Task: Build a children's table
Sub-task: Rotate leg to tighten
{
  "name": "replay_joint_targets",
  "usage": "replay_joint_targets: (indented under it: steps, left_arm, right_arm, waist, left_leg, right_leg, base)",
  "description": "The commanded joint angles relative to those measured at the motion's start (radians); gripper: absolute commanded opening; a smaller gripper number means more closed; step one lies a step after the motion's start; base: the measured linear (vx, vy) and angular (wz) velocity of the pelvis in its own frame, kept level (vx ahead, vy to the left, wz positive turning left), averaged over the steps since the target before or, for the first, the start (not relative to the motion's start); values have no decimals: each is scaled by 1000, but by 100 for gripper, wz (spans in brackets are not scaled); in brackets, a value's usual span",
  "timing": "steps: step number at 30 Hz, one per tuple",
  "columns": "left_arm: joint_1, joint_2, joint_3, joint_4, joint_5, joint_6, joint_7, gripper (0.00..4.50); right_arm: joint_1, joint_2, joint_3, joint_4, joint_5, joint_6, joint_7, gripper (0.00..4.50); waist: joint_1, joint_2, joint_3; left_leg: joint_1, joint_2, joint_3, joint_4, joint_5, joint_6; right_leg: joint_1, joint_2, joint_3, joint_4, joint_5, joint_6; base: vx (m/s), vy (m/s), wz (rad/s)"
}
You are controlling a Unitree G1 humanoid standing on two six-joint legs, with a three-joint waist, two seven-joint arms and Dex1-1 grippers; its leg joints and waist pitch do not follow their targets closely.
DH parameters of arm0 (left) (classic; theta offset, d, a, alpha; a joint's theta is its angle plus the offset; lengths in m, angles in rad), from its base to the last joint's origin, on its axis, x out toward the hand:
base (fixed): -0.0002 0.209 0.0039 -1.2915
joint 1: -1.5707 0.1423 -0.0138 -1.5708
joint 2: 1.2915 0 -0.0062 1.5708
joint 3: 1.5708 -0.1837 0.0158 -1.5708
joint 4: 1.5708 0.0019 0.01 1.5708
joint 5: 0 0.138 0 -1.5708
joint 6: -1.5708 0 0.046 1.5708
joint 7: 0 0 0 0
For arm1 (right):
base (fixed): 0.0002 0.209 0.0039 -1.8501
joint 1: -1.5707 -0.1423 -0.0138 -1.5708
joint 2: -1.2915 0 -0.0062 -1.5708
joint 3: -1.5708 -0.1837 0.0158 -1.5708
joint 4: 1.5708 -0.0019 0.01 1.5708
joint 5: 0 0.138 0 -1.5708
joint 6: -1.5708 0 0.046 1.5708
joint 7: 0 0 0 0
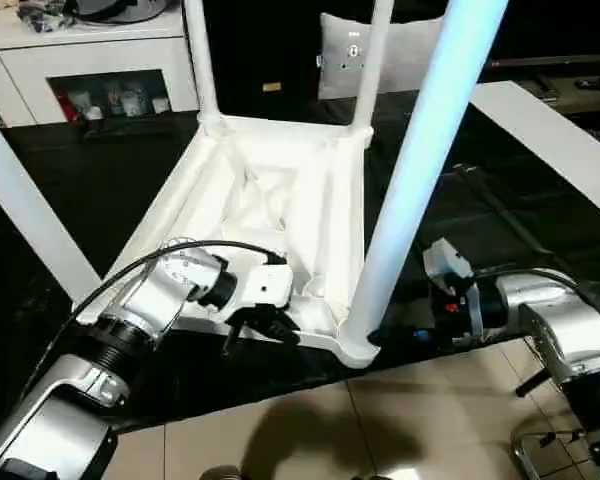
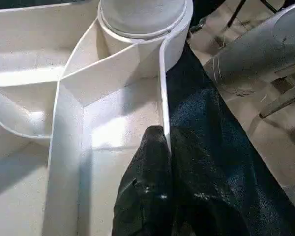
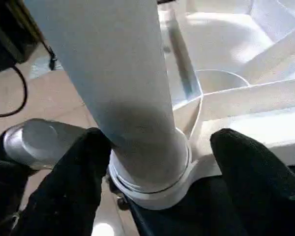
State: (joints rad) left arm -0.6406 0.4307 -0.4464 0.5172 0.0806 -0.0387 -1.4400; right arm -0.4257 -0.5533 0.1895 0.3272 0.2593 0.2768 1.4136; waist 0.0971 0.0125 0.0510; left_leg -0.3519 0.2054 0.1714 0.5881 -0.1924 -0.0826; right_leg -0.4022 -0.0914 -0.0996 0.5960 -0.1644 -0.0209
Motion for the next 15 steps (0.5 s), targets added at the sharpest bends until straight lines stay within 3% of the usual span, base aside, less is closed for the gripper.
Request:
replay_joint_targets:
  steps: [1,5,15]
  left_arm:
    - [6,-15,-55,-23,1,-26,-52,0]
    - [7,-21,-55,-20,2,-32,-51,0]
    - [4,-23,-49,-10,2,-36,-46,0]
  right_arm:
    - [-19,5,9,6,10,-15,18,322]
    - [-23,16,16,19,7,-29,30,278]
    - [-38,40,34,41,16,-15,55,207]
  waist:
    - [-4,-3,-69]
    - [-1,-3,-71]
    - [1,-6,-71]
  left_leg:
    - [1,28,1,-64,-190,58]
    - [0,29,2,-62,-165,66]
    - [0,28,1,-62,-163,63]
  right_leg:
    - [59,-54,50,-67,-239,-221]
    - [59,-53,50,-61,-191,-235]
    - [61,-54,50,-62,-215,-225]
  base:
    - [0,0,0]
    - [0,0,0]
    - [0,0,0]
